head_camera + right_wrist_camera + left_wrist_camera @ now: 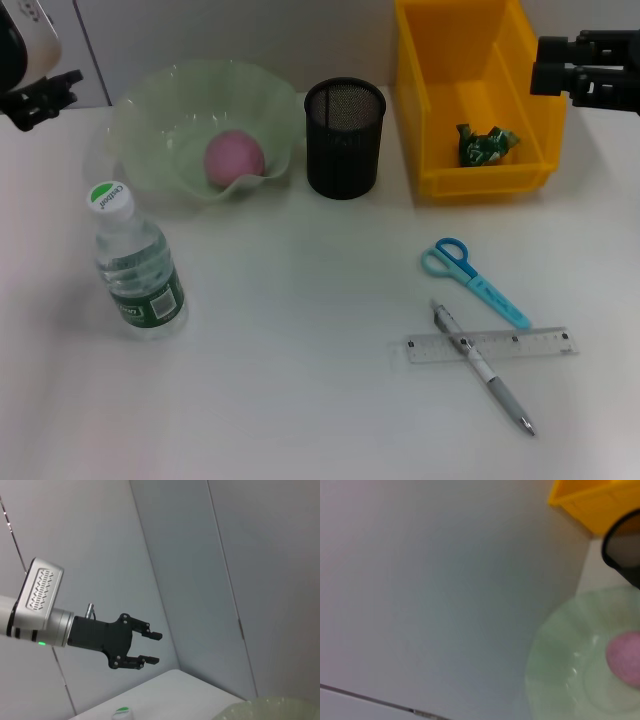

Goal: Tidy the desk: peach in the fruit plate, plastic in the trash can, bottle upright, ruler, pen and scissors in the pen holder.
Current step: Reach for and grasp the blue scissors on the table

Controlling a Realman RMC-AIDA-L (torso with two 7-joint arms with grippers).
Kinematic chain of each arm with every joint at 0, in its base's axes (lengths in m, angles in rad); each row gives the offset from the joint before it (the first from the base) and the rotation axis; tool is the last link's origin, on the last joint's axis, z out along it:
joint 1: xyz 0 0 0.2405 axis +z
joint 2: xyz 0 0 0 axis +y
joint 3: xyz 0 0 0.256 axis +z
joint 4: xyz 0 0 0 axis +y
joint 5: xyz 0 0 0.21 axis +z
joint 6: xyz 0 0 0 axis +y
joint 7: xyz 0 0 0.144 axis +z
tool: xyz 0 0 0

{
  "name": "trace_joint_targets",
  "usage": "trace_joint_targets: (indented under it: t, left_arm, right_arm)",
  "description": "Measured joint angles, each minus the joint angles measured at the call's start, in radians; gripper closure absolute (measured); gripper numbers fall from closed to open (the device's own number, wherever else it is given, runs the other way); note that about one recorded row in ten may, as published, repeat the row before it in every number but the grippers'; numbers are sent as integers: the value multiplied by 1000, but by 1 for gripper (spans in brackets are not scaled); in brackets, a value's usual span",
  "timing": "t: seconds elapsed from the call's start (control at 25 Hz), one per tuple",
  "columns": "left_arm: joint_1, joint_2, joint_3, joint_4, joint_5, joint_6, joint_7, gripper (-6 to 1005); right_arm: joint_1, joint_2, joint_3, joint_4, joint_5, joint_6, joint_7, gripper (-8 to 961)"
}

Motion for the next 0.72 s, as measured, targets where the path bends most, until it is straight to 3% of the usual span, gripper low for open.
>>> trace_joint_targets:
  t: [0.28,0.4,0.44,0.72]
  left_arm:
    - [41,0,5,-98,-146,-219,-23,497]
    - [51,2,2,-151,-270,-327,-16,498]
    - [51,4,2,-178,-370,-369,-4,498]
    - [53,4,-4,-201,-610,-397,26,499]
  right_arm:
    - [-2,6,-5,7,0,28,-15,445]
    - [0,8,-8,8,-2,35,-15,445]
    - [1,9,-8,8,-2,39,-15,445]
    - [14,15,-11,7,-10,63,-24,445]
